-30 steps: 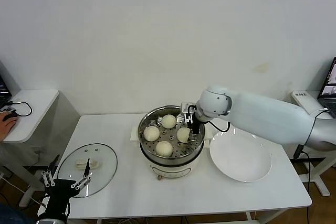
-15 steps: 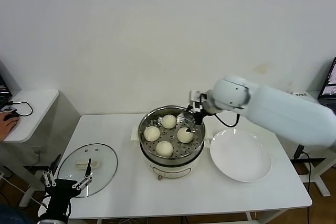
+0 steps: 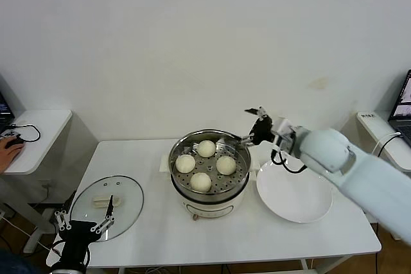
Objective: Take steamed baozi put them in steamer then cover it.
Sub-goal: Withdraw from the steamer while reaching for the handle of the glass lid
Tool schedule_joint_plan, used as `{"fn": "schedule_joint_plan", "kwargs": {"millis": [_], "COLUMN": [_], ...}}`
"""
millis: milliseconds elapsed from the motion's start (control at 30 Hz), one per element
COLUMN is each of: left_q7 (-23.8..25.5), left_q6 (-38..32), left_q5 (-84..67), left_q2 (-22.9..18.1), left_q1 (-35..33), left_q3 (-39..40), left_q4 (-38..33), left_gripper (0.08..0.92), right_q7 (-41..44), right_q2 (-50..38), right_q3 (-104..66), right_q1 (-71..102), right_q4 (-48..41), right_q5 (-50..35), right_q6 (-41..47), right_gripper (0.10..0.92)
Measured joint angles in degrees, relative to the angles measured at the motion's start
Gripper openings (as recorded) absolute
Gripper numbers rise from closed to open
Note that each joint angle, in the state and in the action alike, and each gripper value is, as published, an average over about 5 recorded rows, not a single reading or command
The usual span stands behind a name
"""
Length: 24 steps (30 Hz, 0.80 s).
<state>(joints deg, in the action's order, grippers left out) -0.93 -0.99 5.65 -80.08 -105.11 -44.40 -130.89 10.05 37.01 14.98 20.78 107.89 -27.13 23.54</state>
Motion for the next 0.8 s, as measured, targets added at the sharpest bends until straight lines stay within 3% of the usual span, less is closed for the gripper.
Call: {"fn": "schedule_joint_plan", "kwargs": {"millis": [400, 800], "left_q7": [-1.7, -4.1], "left_q6": [-1.5, -3.7], "left_q5": [9.3, 43.3], "left_q2": [3.3, 10.9], "left_q1": [3.3, 5.5], "left_q3": [-1.6, -3.3], "left_q4": [5.2, 15.1], "left_gripper": [0.823, 0.823], "right_q7": [-2.3, -2.6], "right_q2": [18.7, 33.3], "right_q3": [-43.7, -65.9], "right_q1": [41.0, 61.0], "right_q4": [4.7, 8.1], "right_q5": [3.8, 3.3], "right_q6": [-18.4, -23.0], "right_gripper": [0.823, 0.823]}}
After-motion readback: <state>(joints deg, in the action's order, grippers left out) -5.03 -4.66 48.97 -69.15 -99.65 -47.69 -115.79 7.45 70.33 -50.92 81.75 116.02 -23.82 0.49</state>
